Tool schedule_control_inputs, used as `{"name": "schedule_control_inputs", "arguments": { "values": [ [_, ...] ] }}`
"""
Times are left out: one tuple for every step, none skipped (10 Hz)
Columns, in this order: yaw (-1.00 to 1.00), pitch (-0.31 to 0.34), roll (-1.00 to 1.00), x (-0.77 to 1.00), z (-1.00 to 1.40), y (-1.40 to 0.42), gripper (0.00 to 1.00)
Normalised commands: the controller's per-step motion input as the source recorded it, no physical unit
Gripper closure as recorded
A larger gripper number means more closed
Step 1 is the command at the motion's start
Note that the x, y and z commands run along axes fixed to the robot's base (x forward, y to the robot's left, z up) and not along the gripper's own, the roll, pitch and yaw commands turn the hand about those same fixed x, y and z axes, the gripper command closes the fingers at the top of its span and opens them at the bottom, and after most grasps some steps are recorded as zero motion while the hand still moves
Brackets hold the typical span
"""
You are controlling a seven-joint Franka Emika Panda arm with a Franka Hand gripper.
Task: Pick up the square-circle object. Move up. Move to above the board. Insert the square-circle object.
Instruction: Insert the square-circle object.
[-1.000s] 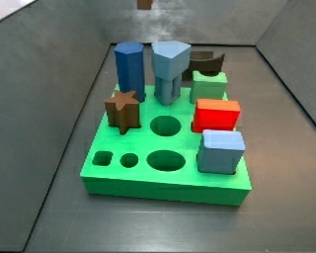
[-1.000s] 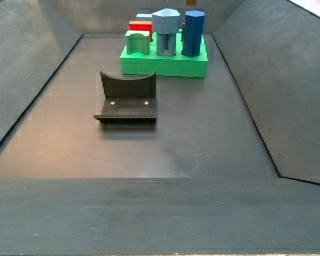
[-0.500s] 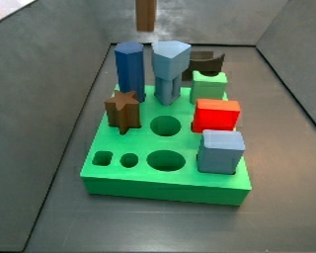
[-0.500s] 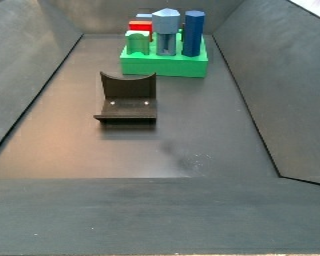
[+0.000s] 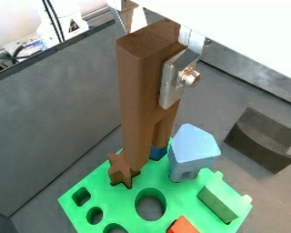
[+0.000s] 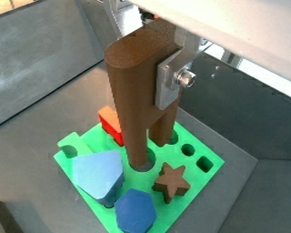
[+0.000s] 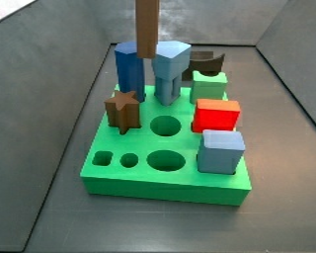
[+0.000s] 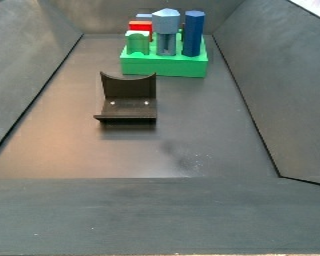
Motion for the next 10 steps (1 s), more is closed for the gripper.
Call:
{"name": "schedule_control_inputs", "arguments": {
  "values": [
    [-0.81, 0.040, 0.00, 0.01, 0.00, -0.39, 1.00],
    [-0.82, 0.000, 0.00, 0.01, -0.06, -0.45, 1.00],
    [-0.84, -0.039, 0.00, 0.00, -0.12, -0.41, 1.00],
    [-0.93, -0.044, 0.00, 0.00, -0.17, -0.28, 1.00],
    [-0.96, -0.027, 0.00, 0.00, -0.19, -0.25, 1.00],
    [-0.96, 0.000, 0.00, 0.00, -0.22, -0.24, 1.00],
    [-0.96, 0.000, 0.00, 0.01, -0.24, -0.24, 1.00],
    [-1.00, 0.000, 0.00, 0.00, -0.30, -0.16, 1.00],
    [-1.00, 0.000, 0.02, 0.00, -0.31, -0.05, 1.00],
    [-1.00, 0.000, 0.01, 0.00, -0.34, 0.00, 1.00]
  ]
}}
